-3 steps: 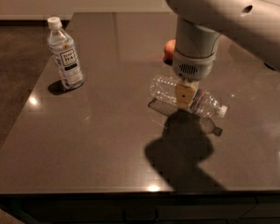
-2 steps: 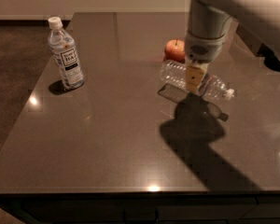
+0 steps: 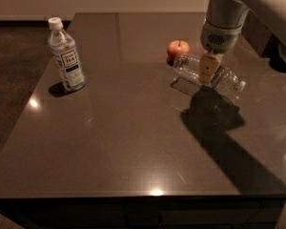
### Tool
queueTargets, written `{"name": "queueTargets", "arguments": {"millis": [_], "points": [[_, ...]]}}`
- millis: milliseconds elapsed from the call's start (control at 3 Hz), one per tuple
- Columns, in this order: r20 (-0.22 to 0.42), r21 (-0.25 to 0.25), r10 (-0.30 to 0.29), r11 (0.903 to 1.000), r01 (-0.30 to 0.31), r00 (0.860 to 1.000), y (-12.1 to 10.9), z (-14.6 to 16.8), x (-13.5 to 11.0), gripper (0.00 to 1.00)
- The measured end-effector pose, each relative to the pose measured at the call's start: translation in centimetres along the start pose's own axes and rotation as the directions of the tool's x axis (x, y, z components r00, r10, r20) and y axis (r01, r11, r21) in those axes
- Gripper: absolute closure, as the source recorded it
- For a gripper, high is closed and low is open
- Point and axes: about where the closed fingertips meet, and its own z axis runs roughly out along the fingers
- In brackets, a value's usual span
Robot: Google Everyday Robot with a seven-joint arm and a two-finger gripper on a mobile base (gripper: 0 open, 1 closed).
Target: Move water bottle near apple
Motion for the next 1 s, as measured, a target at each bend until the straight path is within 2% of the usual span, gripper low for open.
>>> {"name": "queueTargets", "arguments": {"millis": [333,667,1000], "points": [[-0.001,-0.008,-0.010,0.9999,0.010,1.000,-1.1,0.8,-0.4,1.00],[-0.008,-0.016,-0.020,0.9997,0.020,1.000,-1.7,1.7,-0.7,0.90],[-0.027,-0.017,-0.027,0.9995,0.026,0.999,-2.4,2.7,-1.3,0.59]]}}
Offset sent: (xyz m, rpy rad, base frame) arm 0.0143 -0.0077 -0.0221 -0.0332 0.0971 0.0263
